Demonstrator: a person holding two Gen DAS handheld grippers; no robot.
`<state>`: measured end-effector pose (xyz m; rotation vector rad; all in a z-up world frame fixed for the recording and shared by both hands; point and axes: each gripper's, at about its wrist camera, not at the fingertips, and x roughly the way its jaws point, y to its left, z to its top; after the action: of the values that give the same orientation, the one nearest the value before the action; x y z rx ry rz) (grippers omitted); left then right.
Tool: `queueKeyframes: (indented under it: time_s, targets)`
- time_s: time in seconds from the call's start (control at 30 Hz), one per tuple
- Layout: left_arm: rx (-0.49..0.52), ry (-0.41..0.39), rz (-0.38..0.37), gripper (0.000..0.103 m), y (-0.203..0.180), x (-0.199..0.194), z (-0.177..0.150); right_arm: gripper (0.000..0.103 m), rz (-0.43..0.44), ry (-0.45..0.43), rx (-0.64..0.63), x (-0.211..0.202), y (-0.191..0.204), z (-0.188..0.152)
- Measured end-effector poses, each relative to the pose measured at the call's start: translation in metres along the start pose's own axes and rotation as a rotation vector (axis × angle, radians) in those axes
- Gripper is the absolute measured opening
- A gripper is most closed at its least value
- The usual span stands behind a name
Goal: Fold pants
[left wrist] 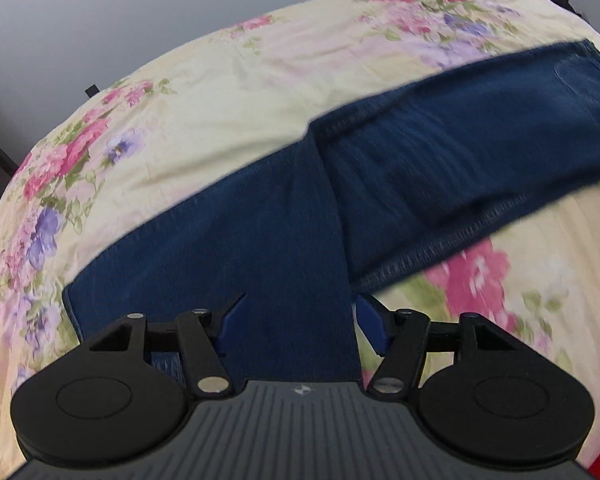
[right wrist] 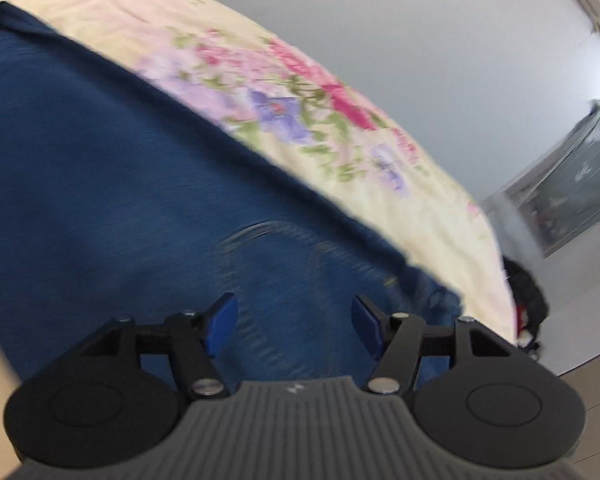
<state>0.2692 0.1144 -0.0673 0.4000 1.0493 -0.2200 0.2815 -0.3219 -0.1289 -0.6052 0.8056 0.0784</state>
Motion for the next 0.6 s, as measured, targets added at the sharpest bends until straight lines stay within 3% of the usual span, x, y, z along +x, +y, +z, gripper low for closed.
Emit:
queueKeyframes:
  time_s: [0.13, 0.3, 0.47, 0.57, 0.6]
  targets:
    - [0.036, 0.043, 0.036, 0.073, -0.023, -0.002, -0.045, 0.059, -0.006, -0.020, 0.008, -0.019, 0.039, -0.022]
    - [-0.032, 0.105, 0.224, 0.073, -0.049, 0.019, -0.083, 0.061, -0.057, -0.036, 0.178, -0.038, 0.041, -0.038]
    - [-0.144, 0.096, 0.294, 0.072, -0.053, 0.029, -0.097, 0.064, -0.066, -0.025, 0.301, -0.046, 0.039, -0.042]
    - [-0.185, 0.039, 0.304, 0.041, -0.052, 0.021, -0.098, 0.066, -0.070, -0.019, 0.327, -0.051, 0.042, -0.042]
    - [-0.208, 0.020, 0.285, 0.025, -0.050, 0.016, -0.097, 0.066, -0.073, -0.017, 0.322, -0.052, 0.045, -0.041]
